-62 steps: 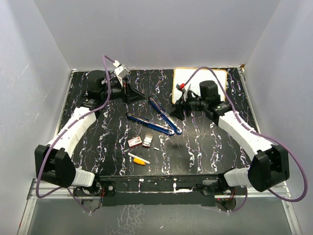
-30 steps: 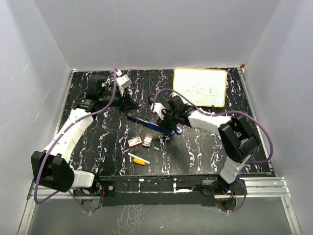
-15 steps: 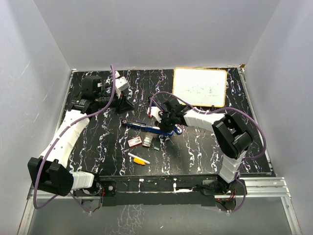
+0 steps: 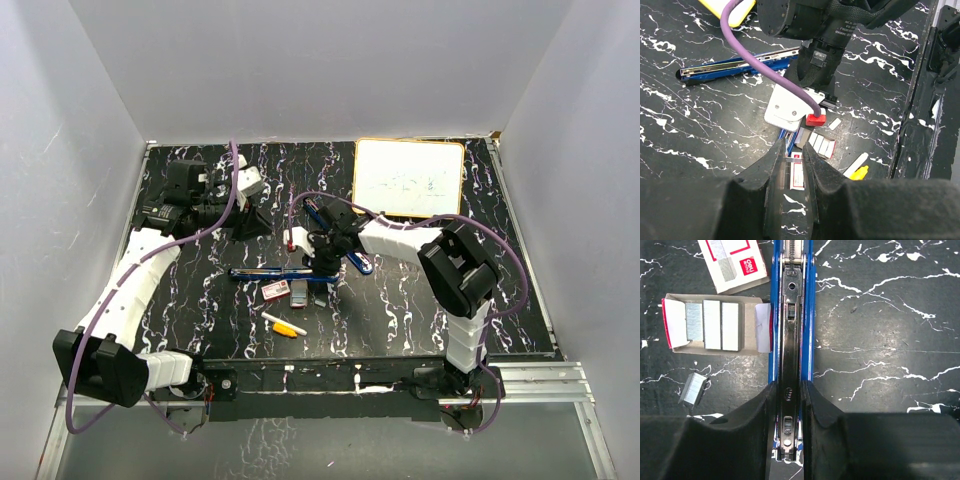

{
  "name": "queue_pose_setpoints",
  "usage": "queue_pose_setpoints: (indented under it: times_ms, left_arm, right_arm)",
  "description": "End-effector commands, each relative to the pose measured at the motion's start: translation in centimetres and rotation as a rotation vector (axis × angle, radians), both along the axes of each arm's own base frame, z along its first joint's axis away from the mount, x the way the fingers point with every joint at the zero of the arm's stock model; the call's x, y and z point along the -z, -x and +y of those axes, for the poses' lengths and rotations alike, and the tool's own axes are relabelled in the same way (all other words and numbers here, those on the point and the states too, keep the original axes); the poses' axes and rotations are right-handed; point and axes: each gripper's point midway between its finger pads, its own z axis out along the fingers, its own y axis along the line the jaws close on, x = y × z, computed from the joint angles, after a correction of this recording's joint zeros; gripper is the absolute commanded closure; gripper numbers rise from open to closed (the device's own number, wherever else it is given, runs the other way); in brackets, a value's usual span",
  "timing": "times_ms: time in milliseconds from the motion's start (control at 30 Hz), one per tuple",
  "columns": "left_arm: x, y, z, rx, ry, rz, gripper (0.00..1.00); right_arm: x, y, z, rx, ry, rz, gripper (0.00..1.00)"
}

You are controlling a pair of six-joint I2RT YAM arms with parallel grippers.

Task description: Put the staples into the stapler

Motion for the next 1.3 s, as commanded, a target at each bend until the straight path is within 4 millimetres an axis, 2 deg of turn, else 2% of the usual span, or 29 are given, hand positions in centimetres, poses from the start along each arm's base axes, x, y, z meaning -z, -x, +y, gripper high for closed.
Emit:
queue_pose_setpoints:
  times_ms: [0, 167, 333, 367, 467, 667, 833, 867, 967, 1167, 1267]
  left_arm:
    - [-1.2, 1.8, -0.2, 0.067, 0.027, -0.038, 0.93]
    - [-0.2, 1.8, -0.2, 0.101, 0.006, -0.046, 0.93]
    - [0.5, 1.5, -0.9, 0.136, -0.012, -0.062, 0.92]
    - [0.7, 1.4, -1.2, 0.144, -0.019, -0.063, 0.92]
    - [1.8, 1.2, -2.1, 0.182, -0.056, -0.075, 0.92]
    - [5.2, 0.5, -5.2, 0.272, -0.15, -0.073, 0.93]
    - [7.4, 0.3, -8.2, 0.334, -0.187, -0.067, 0.93]
    - [7.7, 0.3, -8.8, 0.341, -0.189, -0.07, 0.94]
    - [9.3, 0.3, -10.3, 0.345, -0.213, -0.063, 0.94]
    - [12.4, 0.7, -11.7, 0.403, -0.313, -0.073, 0.94]
    - [13.3, 0.7, -12.0, 0.417, -0.339, -0.079, 0.94]
  right_arm:
    - [-0.6, 0.5, 0.3, -0.036, -0.01, 0.012, 0.72]
    - [-3.4, -1.4, -0.1, 0.019, -0.064, -0.034, 0.59]
    - [-7.7, -2.5, -0.7, 0.096, -0.151, -0.04, 0.53]
    - [-8.2, -2.8, -1.1, 0.119, -0.159, -0.036, 0.53]
    - [-11.3, -3.4, -3.1, 0.188, -0.218, -0.053, 0.52]
    - [-14.7, -3.4, -8.1, 0.329, -0.281, -0.085, 0.52]
    - [-15.4, -3.0, -11.7, 0.429, -0.322, -0.11, 0.51]
    - [-15.7, -3.4, -12.8, 0.46, -0.336, -0.13, 0.51]
    - [-15.1, -4.0, -15.0, 0.521, -0.339, -0.135, 0.51]
    - [-13.1, -4.3, -17.3, 0.577, -0.35, -0.146, 0.51]
    - [-13.2, -4.3, -17.9, 0.592, -0.356, -0.154, 0.51]
